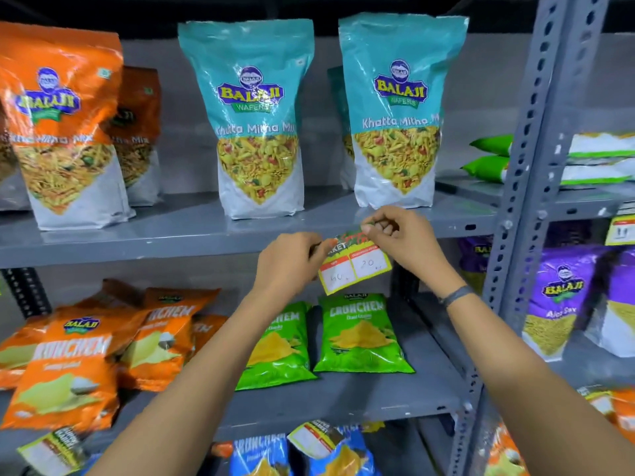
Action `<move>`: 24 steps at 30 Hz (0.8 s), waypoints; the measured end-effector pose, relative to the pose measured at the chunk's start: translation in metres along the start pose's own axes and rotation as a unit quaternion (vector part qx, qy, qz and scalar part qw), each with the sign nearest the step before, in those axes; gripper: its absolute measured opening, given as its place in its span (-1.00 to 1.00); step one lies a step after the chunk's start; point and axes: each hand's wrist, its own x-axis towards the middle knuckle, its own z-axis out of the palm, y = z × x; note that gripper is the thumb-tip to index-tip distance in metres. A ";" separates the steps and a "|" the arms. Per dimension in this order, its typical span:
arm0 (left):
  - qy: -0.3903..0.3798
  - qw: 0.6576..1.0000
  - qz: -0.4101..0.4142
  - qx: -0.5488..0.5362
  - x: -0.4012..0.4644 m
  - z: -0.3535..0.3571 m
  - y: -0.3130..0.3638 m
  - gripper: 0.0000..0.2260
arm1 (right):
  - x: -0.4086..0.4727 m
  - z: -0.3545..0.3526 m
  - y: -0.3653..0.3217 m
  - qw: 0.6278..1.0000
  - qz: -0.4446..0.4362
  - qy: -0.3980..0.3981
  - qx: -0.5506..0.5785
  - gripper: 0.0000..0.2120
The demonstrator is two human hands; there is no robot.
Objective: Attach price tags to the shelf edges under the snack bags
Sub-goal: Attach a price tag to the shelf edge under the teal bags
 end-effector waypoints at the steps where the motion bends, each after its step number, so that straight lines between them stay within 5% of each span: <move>1: 0.003 1.000 0.005 0.025 -0.001 0.001 -0.002 -0.59 | -0.005 -0.001 0.004 1.000 -0.005 -0.006 0.009 -0.93; 6: 0.026 0.997 -0.008 0.076 -0.001 0.007 -0.006 -0.57 | -0.015 0.000 0.011 0.998 -0.050 -0.001 -0.041 -0.94; 12: 0.076 0.992 -0.007 0.100 0.006 0.005 -0.001 -0.49 | -0.012 0.002 0.017 0.997 -0.041 0.052 0.028 -0.90; 18: 0.097 0.985 0.020 0.142 0.017 0.001 0.006 -0.62 | -0.009 0.009 0.016 0.994 -0.033 0.097 0.032 -0.90; 24: 0.106 0.977 -0.049 0.177 0.022 0.005 0.017 -0.45 | -0.009 0.013 0.016 0.992 -0.029 0.117 0.031 -0.90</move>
